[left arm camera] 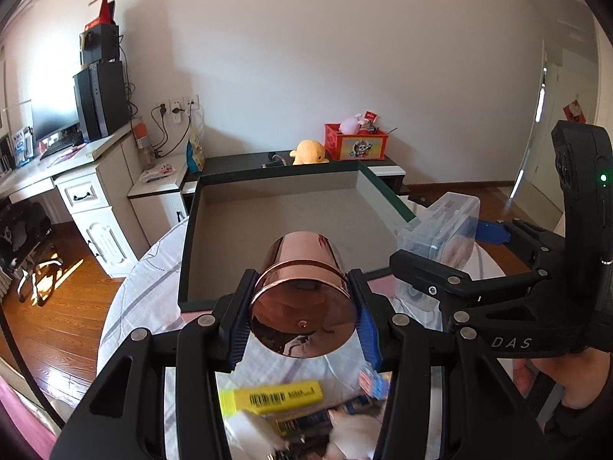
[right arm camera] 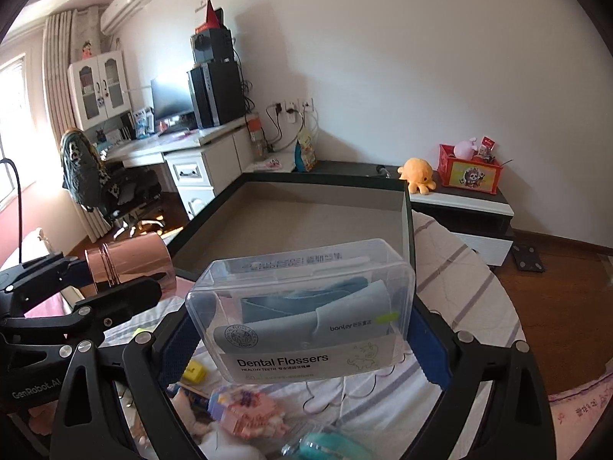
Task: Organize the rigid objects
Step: 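Lower the copper cup and flosser case into the pink box and open both grippers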
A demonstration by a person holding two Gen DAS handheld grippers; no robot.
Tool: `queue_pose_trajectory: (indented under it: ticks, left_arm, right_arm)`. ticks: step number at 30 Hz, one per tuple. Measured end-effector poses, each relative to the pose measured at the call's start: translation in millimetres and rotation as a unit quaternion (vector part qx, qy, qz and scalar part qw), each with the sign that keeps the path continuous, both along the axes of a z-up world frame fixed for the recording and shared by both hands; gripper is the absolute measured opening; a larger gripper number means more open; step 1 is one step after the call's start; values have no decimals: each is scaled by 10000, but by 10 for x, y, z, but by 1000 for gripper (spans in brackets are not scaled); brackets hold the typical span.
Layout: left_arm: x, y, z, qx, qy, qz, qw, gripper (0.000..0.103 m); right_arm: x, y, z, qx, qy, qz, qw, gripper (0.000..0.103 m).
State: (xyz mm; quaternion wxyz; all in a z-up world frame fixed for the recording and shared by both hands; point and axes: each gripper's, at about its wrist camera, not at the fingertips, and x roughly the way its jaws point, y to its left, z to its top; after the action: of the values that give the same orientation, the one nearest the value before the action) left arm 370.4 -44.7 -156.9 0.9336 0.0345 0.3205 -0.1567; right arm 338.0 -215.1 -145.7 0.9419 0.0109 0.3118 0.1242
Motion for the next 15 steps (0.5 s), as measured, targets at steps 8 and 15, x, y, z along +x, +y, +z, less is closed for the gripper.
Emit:
queue_pose_trajectory:
  ticks: [8, 15]
  left_arm:
    - [859, 122, -248, 105, 711, 379, 9967, 48]
    - [1056, 165, -547, 61, 1338, 598, 9892, 48]
  right_arm:
    - [813, 139, -198, -318, 519, -116, 9981, 95]
    - [1086, 111, -386, -345, 1157, -128, 9926, 97]
